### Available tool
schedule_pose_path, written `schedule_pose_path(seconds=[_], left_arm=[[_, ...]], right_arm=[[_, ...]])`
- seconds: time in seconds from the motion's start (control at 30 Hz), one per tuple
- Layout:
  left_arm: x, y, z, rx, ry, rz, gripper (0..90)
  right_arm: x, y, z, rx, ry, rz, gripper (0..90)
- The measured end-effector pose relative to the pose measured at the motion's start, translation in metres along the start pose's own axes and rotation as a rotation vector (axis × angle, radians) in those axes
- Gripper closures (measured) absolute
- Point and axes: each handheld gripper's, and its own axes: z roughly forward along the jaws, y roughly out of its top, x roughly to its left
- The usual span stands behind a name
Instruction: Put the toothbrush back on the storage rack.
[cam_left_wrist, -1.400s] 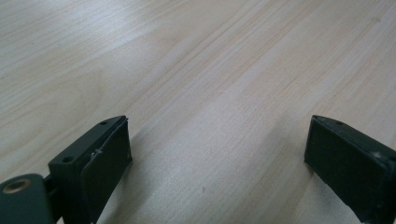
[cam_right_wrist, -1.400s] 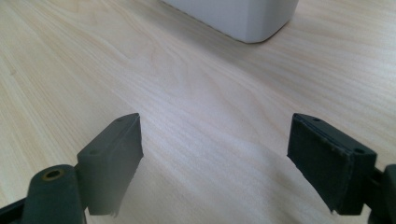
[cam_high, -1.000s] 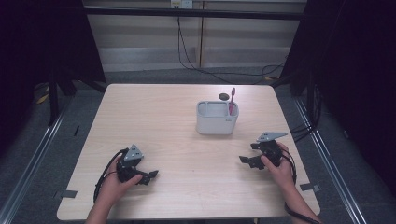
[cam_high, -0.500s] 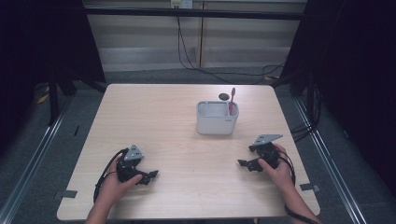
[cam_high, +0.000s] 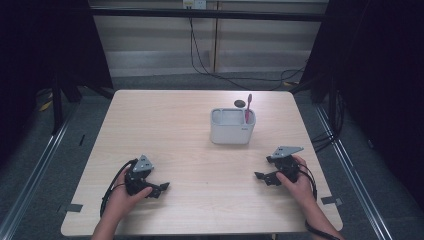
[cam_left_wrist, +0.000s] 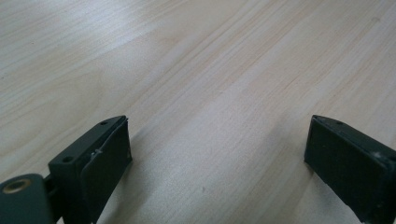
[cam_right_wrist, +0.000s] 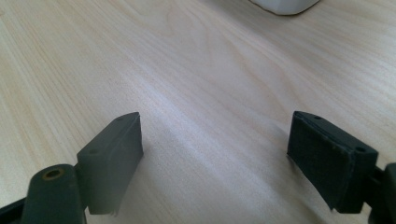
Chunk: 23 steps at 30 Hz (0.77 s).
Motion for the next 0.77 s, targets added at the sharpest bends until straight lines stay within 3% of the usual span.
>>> schedule_pose_path(seconds=[0.17, 0.77], left_arm=[[0.0000, 0.0000, 0.0000, 0.000, 0.001, 0.000, 6.7], [-0.0001, 0.0000, 0.0000, 0.000, 0.003, 0.001, 6.7]], right_arm=[[0.0001, -0.0031, 0.0000, -0.025, 0.002, -0.001, 17.5], [-0.0027, -0.0031, -0.0001, -0.022, 0.017, -0.012, 17.0]])
